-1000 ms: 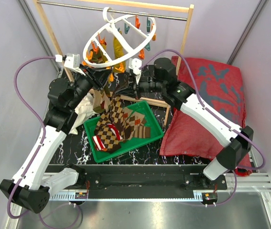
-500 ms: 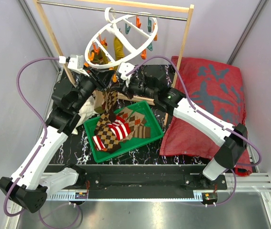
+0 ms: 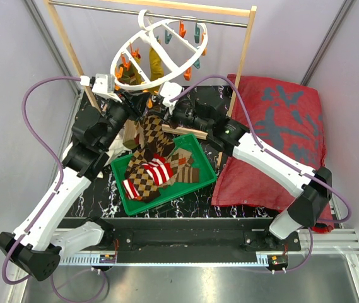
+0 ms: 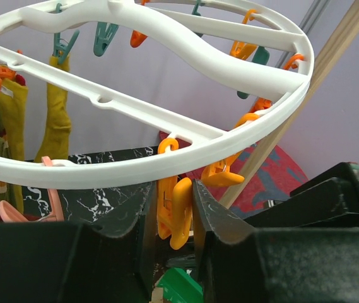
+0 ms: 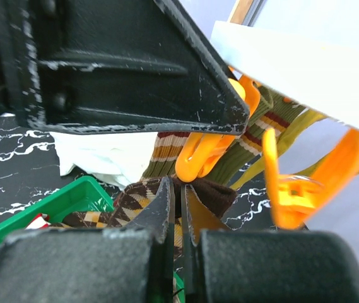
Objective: Clip the socks to the hanger
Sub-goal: Clamp the sock onto the hanger.
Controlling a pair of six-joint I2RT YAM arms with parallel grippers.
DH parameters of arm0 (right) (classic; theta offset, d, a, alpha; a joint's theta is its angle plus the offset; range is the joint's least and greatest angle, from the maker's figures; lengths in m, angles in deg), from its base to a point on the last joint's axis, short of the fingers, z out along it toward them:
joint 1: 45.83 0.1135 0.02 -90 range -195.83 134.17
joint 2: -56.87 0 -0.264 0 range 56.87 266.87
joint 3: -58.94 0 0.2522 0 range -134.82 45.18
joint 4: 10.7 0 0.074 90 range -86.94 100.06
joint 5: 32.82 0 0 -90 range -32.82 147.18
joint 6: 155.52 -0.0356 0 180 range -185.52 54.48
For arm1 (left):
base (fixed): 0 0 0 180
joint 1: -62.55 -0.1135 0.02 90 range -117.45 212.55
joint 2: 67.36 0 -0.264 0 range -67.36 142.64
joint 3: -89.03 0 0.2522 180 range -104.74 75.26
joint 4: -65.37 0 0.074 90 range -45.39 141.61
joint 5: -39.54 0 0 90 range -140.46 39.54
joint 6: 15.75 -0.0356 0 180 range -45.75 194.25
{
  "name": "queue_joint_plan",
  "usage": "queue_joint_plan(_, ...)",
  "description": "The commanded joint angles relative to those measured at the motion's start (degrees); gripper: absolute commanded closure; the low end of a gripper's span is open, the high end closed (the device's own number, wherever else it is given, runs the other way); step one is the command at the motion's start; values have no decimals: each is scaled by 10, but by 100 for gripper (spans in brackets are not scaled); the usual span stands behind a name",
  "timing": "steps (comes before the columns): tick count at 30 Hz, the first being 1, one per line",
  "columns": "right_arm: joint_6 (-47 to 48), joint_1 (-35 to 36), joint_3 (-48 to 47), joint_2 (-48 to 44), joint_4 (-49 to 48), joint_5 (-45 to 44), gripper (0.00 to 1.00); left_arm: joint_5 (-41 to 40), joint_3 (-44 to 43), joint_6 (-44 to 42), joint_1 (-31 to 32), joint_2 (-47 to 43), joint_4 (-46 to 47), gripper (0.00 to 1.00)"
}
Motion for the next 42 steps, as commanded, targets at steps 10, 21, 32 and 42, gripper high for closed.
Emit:
queue_joint_plan(10, 11, 20, -6, -35, -24, 4, 100, -38, -33, -14, 14, 2, 13, 100)
queue_joint_plan(21, 28, 35, -18, -31, -21, -16, 100, -56, -34, -21, 24, 6, 9, 100)
queue_joint_plan(32, 38, 35, -10, -38, -29, -57, 100, -85, -40, -59, 33, 1, -16, 100)
queue_joint_plan(42, 37, 37, -9, -39, -29, -55, 100, -111, -55, -65, 42, 6, -37, 100)
